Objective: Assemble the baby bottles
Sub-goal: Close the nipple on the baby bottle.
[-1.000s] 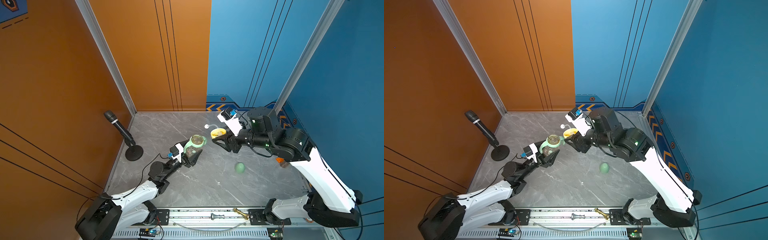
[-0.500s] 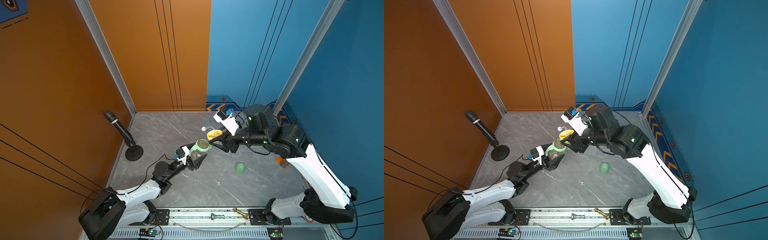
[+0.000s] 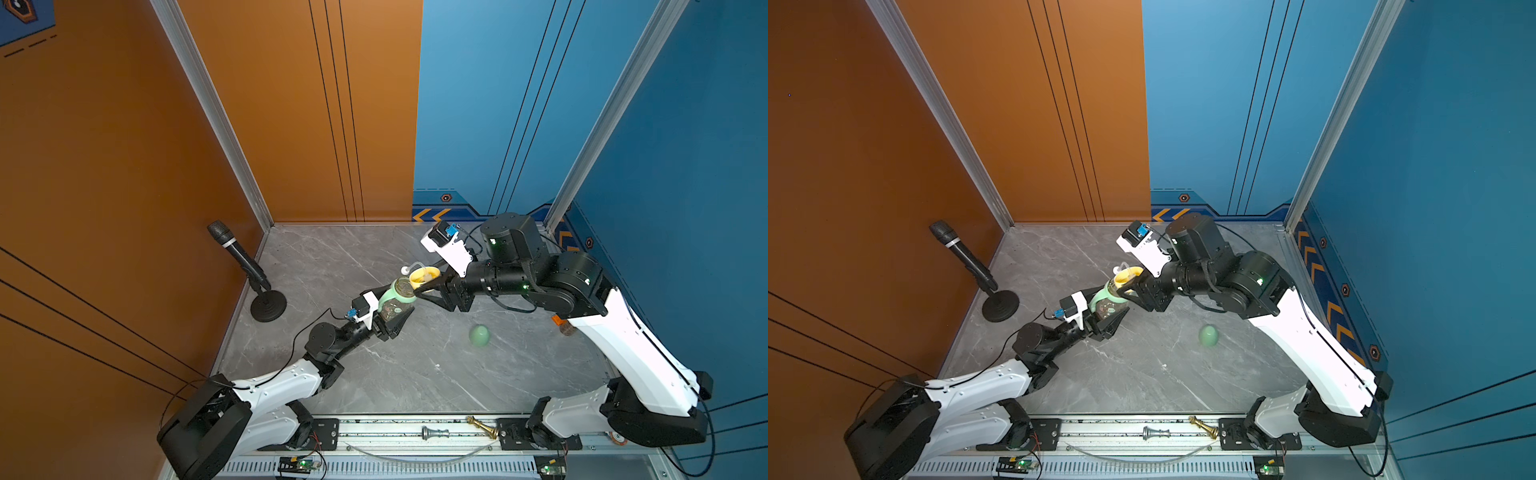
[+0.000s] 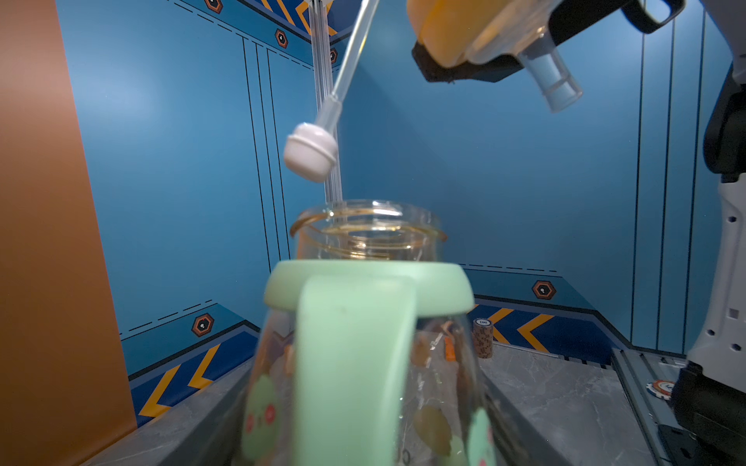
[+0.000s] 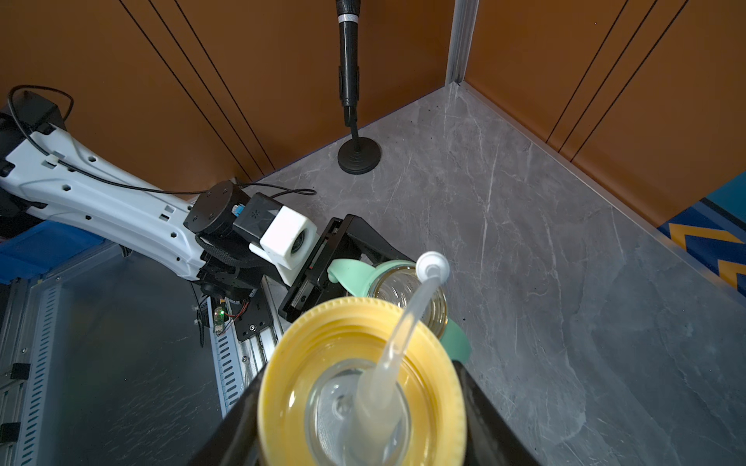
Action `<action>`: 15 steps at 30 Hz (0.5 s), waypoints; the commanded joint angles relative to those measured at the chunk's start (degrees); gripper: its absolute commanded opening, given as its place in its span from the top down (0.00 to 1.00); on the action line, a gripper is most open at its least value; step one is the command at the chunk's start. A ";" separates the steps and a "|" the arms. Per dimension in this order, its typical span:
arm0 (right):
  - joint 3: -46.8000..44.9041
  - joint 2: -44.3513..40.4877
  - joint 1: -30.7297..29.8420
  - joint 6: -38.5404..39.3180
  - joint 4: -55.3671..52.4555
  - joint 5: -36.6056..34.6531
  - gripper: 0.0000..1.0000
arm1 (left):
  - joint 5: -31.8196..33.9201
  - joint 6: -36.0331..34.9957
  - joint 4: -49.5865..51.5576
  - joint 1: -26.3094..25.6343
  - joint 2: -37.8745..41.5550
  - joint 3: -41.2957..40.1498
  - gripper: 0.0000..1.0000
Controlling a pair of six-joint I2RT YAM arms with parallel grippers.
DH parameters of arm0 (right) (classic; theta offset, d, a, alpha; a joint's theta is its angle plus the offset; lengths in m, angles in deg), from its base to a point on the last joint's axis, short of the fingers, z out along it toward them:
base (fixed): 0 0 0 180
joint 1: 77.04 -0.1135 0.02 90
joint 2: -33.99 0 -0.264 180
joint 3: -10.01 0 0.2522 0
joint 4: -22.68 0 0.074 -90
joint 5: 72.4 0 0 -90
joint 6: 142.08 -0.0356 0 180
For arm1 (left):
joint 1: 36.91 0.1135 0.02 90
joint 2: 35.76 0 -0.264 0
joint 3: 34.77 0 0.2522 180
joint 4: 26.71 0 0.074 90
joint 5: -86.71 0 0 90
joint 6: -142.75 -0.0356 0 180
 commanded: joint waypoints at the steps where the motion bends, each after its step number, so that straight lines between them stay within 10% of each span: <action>1: -0.17 -0.20 -0.26 -0.27 -0.13 1.45 0.50 | -0.39 -0.63 -3.09 -0.66 0.02 1.91 0.66; 15: -5.21 -1.26 -0.63 -0.93 1.94 2.99 0.50 | -0.96 -0.78 -1.79 -0.77 1.00 2.60 0.66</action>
